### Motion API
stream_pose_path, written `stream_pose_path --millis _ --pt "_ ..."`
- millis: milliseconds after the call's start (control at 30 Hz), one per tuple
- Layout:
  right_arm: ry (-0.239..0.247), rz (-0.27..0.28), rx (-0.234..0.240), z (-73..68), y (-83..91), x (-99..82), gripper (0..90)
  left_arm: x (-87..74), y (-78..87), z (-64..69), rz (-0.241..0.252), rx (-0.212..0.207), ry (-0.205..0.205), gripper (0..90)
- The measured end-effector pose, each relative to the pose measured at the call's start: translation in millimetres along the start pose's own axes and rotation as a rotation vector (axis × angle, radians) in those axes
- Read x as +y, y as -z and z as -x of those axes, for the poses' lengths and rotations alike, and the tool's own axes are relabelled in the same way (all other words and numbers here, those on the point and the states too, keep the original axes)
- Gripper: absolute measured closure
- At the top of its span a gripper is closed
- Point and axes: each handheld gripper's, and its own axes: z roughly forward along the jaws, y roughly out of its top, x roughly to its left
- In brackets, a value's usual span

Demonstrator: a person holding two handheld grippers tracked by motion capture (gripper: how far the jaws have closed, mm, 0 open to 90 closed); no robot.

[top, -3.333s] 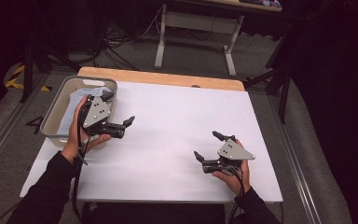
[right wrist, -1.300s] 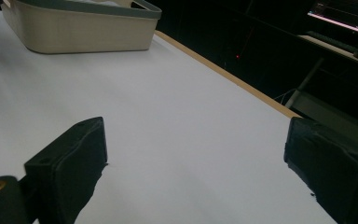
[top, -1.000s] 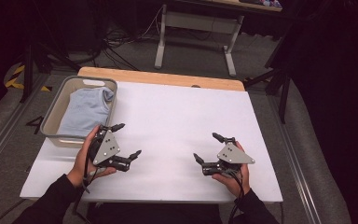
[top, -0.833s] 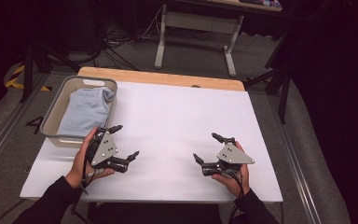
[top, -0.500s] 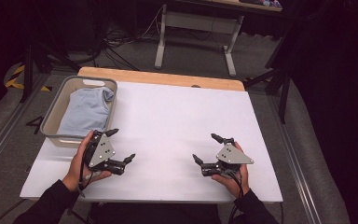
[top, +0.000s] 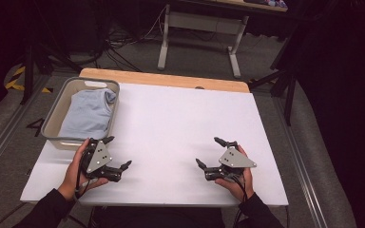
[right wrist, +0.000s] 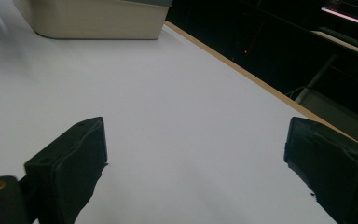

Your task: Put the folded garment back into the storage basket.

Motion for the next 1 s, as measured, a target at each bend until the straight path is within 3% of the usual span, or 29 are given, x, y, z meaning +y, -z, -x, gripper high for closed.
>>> stream_pose_path --millis 67,533,1000 --pt "-0.001 -0.002 0.004 0.2 -0.6 -0.5 6.3 -0.9 -0.1 -1.6 0.002 -0.009 0.023 4.5" --pt "0.004 -0.002 0.010 1.1 1.3 -1.5 6.3 0.1 -1.5 -3.6 0.000 0.003 0.008 4.9" --pt "0.016 -0.012 0.013 -2.8 0.5 0.0 6.3 1.9 1.0 -0.5 0.015 -0.020 -0.004 4.8"
